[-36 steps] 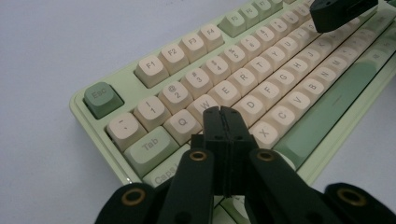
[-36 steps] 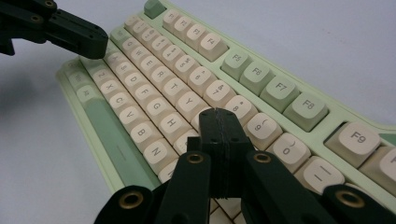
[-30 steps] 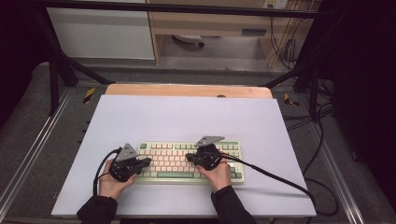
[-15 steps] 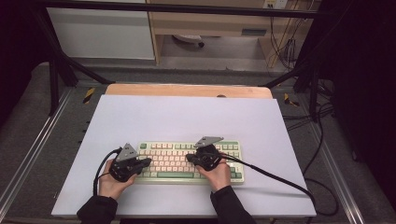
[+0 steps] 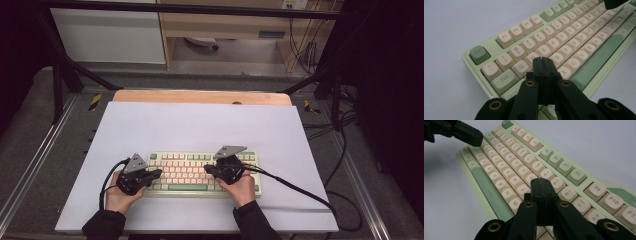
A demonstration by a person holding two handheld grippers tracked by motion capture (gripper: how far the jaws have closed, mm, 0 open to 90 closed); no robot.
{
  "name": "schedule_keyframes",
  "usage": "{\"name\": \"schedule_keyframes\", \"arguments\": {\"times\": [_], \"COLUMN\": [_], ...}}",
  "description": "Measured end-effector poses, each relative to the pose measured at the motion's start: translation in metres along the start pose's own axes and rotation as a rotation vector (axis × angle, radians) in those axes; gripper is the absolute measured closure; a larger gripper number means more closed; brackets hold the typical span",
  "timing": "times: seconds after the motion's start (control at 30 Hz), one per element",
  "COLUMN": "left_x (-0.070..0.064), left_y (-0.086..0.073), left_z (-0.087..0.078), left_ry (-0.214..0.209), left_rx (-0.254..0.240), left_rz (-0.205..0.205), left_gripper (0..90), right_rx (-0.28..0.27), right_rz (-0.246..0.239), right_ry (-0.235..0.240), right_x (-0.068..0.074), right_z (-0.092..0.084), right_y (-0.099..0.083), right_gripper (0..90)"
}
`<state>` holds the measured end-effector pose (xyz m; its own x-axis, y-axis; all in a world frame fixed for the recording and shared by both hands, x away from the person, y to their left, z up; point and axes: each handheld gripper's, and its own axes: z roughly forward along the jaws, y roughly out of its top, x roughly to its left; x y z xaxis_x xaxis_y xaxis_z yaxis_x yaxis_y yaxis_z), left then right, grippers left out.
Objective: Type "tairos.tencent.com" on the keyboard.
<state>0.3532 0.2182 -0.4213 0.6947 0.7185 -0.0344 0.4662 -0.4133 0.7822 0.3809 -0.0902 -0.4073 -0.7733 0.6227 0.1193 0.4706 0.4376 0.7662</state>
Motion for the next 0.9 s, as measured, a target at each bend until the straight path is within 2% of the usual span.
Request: {"name": "schedule_keyframes", "arguments": {"times": [0.43,0.9], "left_x": [-0.003,-0.01], "left_y": [0.004,0.021], "left_z": [0.0,0.007], "left_ry": [0.003,0.008], "left_rx": [0.001,-0.011], "left_rz": [-0.005,0.009], "left_gripper": [89.8,89.8], "right_rx": [-0.002,-0.001], "right_rz": [0.021,0.039], "right_ry": [0.009,0.009], "right_x": [-0.007,-0.012], "right_z": [-0.016,-0.029], "right_y": [-0.014,-0.03], "right_gripper": [90.0,90.0]}}
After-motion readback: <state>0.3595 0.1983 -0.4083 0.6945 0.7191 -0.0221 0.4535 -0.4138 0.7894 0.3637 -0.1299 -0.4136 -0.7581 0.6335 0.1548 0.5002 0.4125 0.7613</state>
